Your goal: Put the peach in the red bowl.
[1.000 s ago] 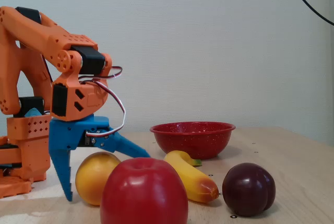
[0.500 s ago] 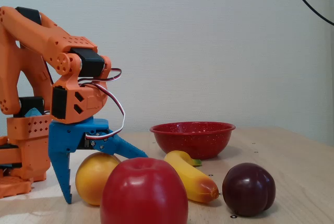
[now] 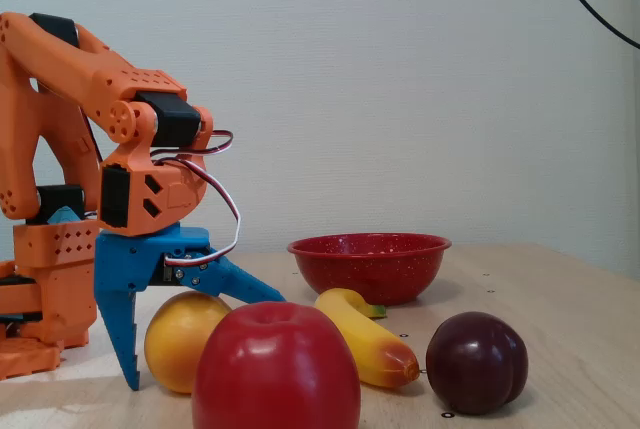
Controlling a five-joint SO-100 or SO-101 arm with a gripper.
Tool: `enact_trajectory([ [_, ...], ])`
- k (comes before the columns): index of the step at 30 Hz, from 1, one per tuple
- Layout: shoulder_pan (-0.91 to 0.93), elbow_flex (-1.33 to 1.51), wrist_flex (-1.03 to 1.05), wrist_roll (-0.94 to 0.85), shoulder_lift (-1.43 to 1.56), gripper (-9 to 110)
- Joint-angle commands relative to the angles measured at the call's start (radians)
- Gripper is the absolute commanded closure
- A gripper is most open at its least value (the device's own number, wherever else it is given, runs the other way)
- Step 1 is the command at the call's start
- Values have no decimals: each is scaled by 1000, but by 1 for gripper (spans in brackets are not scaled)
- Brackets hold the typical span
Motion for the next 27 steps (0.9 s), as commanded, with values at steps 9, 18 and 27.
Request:
enact_trajectory([
  [9,25,-2,-44,-28,17,44],
  [18,23,0,-61,-43,18,50],
  [27,18,5,-71,-41,20,57],
])
